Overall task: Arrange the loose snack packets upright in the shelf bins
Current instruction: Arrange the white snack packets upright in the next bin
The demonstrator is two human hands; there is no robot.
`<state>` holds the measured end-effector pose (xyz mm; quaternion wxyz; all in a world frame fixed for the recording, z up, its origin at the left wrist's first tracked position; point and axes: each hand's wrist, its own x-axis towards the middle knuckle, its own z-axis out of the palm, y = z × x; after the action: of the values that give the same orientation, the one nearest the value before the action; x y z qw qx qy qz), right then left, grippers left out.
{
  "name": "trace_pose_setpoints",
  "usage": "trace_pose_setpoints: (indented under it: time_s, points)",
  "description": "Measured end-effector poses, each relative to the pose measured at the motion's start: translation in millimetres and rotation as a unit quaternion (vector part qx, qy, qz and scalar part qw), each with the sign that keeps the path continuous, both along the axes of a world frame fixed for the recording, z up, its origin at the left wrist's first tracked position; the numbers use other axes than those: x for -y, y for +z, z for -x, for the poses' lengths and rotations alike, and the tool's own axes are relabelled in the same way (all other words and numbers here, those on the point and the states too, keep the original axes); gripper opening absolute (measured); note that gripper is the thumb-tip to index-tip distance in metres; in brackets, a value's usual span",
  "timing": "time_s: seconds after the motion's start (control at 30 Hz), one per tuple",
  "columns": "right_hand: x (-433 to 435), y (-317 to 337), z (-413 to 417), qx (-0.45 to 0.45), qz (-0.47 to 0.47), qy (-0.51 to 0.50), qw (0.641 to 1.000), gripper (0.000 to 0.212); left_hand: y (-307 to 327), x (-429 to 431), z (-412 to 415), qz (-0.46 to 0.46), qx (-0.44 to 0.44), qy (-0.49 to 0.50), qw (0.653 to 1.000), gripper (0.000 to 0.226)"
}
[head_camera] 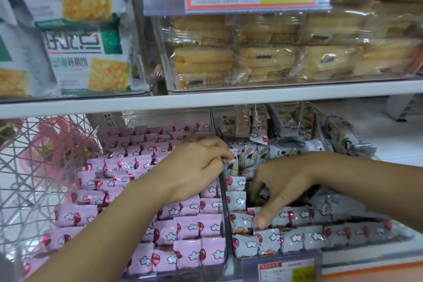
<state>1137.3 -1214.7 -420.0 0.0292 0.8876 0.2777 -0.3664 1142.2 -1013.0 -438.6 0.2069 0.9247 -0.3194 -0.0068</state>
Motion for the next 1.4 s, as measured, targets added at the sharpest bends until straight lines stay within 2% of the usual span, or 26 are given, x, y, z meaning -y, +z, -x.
trace_pose_setpoints:
  time_s: [0.1,0.17,0.23,0.4,0.5,0.57,0.7,0.8,1.07,1.17,1.27,1.4]
  points:
    - [0.9,-2.9,3.1,0.045,-0.048,-0.005,0.998,0.089,1.4,-0.8,1.2,0.020,0.003,0.001,1.000,0.056]
    - [2.6,-3.7,0.1,0.053,-0.049,-0.012,0.997,0.096,3.3,-1.7,2.0,0.020,0.018,0.002,1.000,0.055]
    - [2.4,-2.6,-2.5,0.045,-0.030,-0.016,0.998,0.093,4.8,-1.5,1.9,0.019,0.035,-0.004,0.999,0.053]
    - [-1.8,8.4,-10.2,-0.032,-0.006,-0.033,0.999,0.069,7.2,-3.2,0.5,0.043,0.046,-0.016,0.998,0.049]
    - [2.4,6.3,-15.4,-0.035,-0.083,-0.059,0.994,0.040,7.6,-3.8,-0.1,0.070,0.055,-0.018,0.996,0.048]
    - [8.2,0.3,-18.0,-0.012,-0.137,-0.072,0.988,0.029,6.1,-2.5,-0.3,0.069,0.047,-0.018,0.996,0.048]
    - [13.4,-9.5,-16.0,0.044,-0.190,-0.073,0.978,0.034,0.8,2.4,-1.1,0.049,0.034,-0.030,0.998,0.046]
    - [12.1,-11.5,-13.9,0.083,-0.205,-0.062,0.973,0.026,-0.3,2.3,-1.9,0.060,0.031,-0.036,0.997,0.050]
    - [21.1,-13.6,-7.8,0.184,-0.179,-0.056,0.965,0.032,5.8,5.8,-1.1,0.071,0.015,-0.032,0.997,0.028]
    - [23.7,-10.8,-2.0,0.194,-0.193,-0.093,0.957,0.034,6.1,8.4,-0.1,0.056,0.020,-0.034,0.998,0.020]
    - [24.7,-3.6,3.9,0.201,-0.229,-0.122,0.945,0.035,5.7,9.8,-1.5,0.038,0.023,-0.035,0.998,0.023]
    - [22.9,-1.6,13.3,0.207,-0.258,-0.142,0.933,0.030,5.1,10.1,-5.0,-0.035,0.026,-0.036,0.998,0.039]
